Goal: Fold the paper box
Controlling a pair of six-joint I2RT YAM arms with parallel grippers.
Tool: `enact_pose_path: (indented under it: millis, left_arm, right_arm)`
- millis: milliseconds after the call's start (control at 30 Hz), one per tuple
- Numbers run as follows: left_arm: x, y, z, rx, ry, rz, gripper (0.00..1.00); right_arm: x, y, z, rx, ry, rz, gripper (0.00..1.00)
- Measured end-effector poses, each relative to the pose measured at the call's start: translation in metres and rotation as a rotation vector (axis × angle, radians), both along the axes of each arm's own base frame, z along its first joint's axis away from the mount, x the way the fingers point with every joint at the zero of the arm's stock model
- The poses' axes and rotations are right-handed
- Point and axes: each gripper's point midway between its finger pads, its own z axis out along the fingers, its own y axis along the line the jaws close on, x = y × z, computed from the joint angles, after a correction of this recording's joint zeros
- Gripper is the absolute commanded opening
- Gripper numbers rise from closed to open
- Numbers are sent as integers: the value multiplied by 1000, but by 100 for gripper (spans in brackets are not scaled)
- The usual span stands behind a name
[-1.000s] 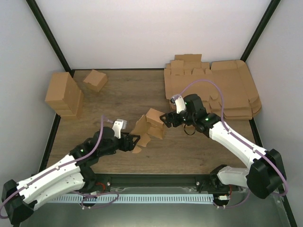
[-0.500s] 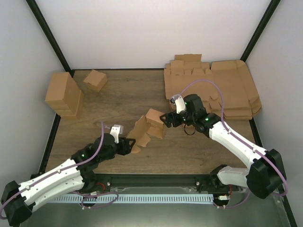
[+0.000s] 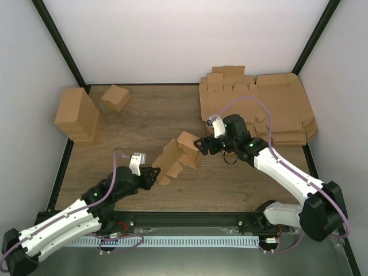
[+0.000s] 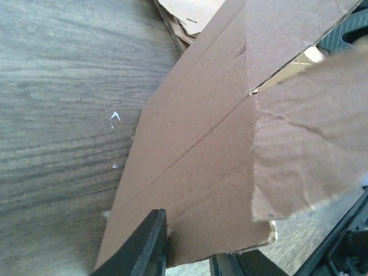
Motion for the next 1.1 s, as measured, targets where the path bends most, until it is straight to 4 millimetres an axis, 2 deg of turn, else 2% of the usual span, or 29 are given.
enact_pose_path:
  millis: [33,67,200,300,467,600,700,833,967,1100]
  left_arm:
    - [0,-1,0,1,-3,-6,5]
    - [-1,-1,1,-1,-1,-9,4]
    - [-3,-3,8,22,0,-30,4]
    - [-1,-9,29,55,25,-45,4]
    - [11,-30,69,149,88,-77,4]
    - [17,-46,87,231,174,-111,4]
    - [10,-56,88,262,249,-168,4]
    - [-2,-58,89,310,334,-229,4]
    - [-7,-61,92,381,382,-283,6]
    - [-10,-59,80,478,423,-336,6]
  right_arm:
    - [0,0,0,0,0,1,83]
    - [0,0,0,1,1,1,83]
    - [1,1,3,12,-4,-4,83]
    - [5,2,8,17,-15,-15,83]
    - [14,-1,9,-3,-21,-55,84]
    - [21,-10,5,-31,-12,-96,84]
    - [25,-18,0,-48,6,-121,82]
    - [25,-21,-11,-65,43,-122,81]
    - [8,-16,-21,-37,71,-55,78]
    - [-9,-12,-38,-14,114,-3,77]
